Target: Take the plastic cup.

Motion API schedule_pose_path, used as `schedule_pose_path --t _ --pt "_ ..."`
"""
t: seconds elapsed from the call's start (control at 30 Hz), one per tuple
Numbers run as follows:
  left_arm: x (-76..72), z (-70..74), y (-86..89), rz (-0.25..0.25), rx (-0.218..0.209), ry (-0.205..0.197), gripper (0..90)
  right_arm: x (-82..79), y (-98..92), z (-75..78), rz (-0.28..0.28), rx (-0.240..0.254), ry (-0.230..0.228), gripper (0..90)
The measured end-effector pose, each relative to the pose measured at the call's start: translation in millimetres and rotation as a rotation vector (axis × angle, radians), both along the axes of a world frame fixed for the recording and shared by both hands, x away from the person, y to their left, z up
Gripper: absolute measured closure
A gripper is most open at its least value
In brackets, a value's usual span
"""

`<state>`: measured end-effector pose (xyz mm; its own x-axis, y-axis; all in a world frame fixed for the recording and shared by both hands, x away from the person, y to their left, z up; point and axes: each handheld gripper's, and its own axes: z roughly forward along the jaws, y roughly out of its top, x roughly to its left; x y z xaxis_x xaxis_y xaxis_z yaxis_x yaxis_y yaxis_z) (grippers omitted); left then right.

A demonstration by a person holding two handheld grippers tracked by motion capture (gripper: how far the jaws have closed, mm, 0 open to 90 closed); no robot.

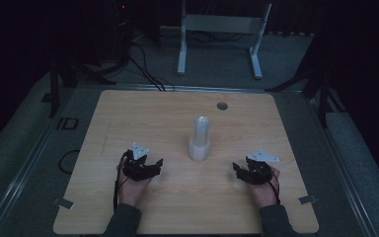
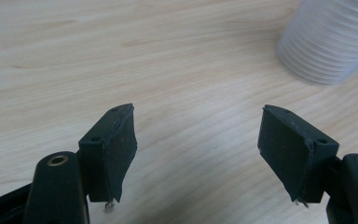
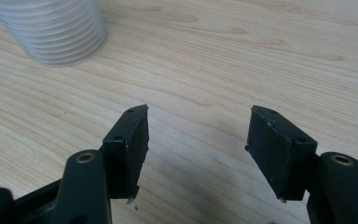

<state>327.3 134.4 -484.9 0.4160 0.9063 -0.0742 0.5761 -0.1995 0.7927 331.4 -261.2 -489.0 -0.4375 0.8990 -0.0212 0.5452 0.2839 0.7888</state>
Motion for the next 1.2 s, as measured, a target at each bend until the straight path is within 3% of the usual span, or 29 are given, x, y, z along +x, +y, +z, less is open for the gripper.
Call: schedule_pose_path --t 0.33,0.57,1.03,1.2 --pt "-4.4 8.1 -8.5 -0.069 -0.003 -0.018 28.9 -1.8 1.8 5.1 0.014 -0.003 -0.009 40.5" --pt "-4.5 17.5 -13.1 -0.099 -0.012 -0.030 28.9 -7.0 4.6 25.0 0.047 0.025 -0.037 42.0" --pt "6.6 45.4 -36.3 -0.200 -0.012 -0.089 27.8 -3.6 23.4 63.3 0.129 0.008 -0.092 44.1" --pt "14.6 46.2 -45.3 -0.241 -0.025 -0.080 26.3 1.6 30.1 74.9 0.148 0.032 -0.106 41.7"
